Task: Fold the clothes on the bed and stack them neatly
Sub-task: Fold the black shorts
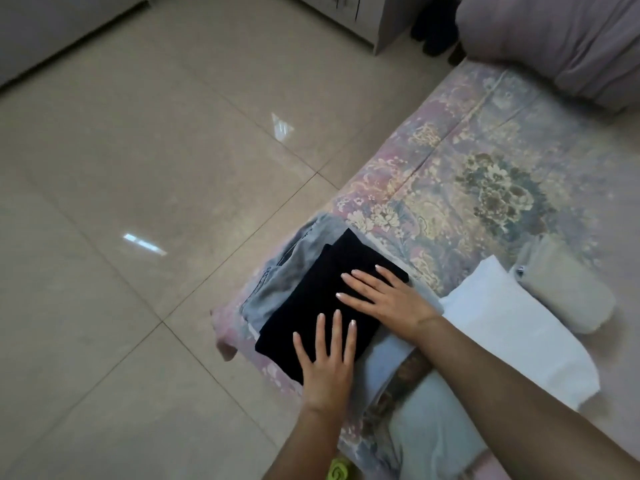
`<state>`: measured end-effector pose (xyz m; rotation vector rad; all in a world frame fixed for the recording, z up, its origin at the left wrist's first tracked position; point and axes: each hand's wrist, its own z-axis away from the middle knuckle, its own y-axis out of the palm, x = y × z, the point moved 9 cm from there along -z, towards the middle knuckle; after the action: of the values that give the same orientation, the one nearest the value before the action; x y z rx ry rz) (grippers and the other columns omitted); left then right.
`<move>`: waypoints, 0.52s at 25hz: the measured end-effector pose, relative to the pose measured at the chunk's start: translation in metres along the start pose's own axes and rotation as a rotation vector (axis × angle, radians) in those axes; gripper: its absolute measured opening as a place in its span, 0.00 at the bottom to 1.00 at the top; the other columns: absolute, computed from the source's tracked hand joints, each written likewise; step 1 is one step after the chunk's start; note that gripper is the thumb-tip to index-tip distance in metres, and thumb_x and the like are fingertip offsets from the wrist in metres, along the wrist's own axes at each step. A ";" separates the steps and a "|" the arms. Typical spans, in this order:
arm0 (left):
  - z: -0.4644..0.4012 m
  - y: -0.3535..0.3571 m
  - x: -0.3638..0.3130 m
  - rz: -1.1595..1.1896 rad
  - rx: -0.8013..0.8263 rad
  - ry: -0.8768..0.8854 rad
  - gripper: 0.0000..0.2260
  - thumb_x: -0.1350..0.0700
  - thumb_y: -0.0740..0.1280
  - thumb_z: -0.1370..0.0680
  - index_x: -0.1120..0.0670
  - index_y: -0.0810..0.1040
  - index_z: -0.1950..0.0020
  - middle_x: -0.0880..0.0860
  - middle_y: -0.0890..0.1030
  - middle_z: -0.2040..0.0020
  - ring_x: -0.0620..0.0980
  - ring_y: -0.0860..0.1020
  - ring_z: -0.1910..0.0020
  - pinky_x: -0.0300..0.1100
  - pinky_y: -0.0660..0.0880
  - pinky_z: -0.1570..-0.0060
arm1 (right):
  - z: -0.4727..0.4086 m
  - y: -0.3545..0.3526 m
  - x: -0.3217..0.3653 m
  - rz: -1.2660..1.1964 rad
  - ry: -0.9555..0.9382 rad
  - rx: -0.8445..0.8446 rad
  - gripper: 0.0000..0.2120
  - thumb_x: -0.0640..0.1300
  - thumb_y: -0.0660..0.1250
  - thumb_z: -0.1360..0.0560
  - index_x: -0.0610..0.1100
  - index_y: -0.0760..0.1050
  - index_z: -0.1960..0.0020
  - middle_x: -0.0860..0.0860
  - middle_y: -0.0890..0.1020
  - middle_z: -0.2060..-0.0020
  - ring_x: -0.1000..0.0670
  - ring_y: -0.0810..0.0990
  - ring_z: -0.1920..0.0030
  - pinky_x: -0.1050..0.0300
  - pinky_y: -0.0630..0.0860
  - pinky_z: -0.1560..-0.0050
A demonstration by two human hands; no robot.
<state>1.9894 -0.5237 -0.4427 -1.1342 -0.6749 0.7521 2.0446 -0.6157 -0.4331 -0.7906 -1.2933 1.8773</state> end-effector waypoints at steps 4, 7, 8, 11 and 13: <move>0.001 0.006 -0.005 0.154 0.040 -0.078 0.37 0.53 0.79 0.31 0.49 0.70 0.24 0.55 0.70 0.24 0.60 0.70 0.27 0.71 0.70 0.37 | -0.001 -0.009 -0.006 0.063 -0.016 -0.037 0.31 0.37 0.63 0.21 0.53 0.61 0.20 0.49 0.64 0.21 0.48 0.63 0.22 0.43 0.64 0.24; -0.009 -0.008 0.026 0.115 -0.018 -0.078 0.40 0.56 0.82 0.35 0.46 0.71 0.25 0.57 0.72 0.26 0.62 0.72 0.29 0.73 0.71 0.41 | -0.018 -0.029 -0.010 0.087 -0.070 -0.091 0.32 0.33 0.63 0.22 0.50 0.62 0.20 0.44 0.65 0.22 0.44 0.64 0.22 0.40 0.65 0.25; -0.015 -0.011 0.037 0.098 -0.053 -0.066 0.39 0.57 0.82 0.35 0.45 0.71 0.26 0.57 0.73 0.27 0.64 0.73 0.30 0.74 0.71 0.42 | -0.025 -0.034 -0.012 0.086 -0.064 -0.117 0.31 0.33 0.65 0.23 0.48 0.65 0.22 0.43 0.68 0.24 0.42 0.67 0.24 0.40 0.67 0.26; -0.026 -0.014 0.051 0.110 0.022 -0.044 0.41 0.61 0.80 0.34 0.44 0.70 0.24 0.59 0.71 0.25 0.69 0.70 0.29 0.76 0.70 0.43 | -0.034 -0.047 -0.027 0.085 -0.043 -0.184 0.31 0.31 0.66 0.26 0.46 0.69 0.24 0.41 0.71 0.26 0.40 0.70 0.26 0.39 0.69 0.28; -0.018 0.001 0.036 0.119 0.162 0.012 0.42 0.57 0.77 0.28 0.43 0.59 0.19 0.59 0.61 0.19 0.69 0.60 0.23 0.76 0.65 0.36 | -0.026 -0.024 -0.030 -0.030 -0.105 -0.014 0.36 0.27 0.63 0.25 0.45 0.61 0.20 0.41 0.61 0.21 0.39 0.59 0.21 0.37 0.59 0.23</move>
<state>2.0246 -0.5041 -0.4456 -1.0354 -0.5301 0.8846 2.0871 -0.6212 -0.4154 -0.6846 -1.3765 1.9094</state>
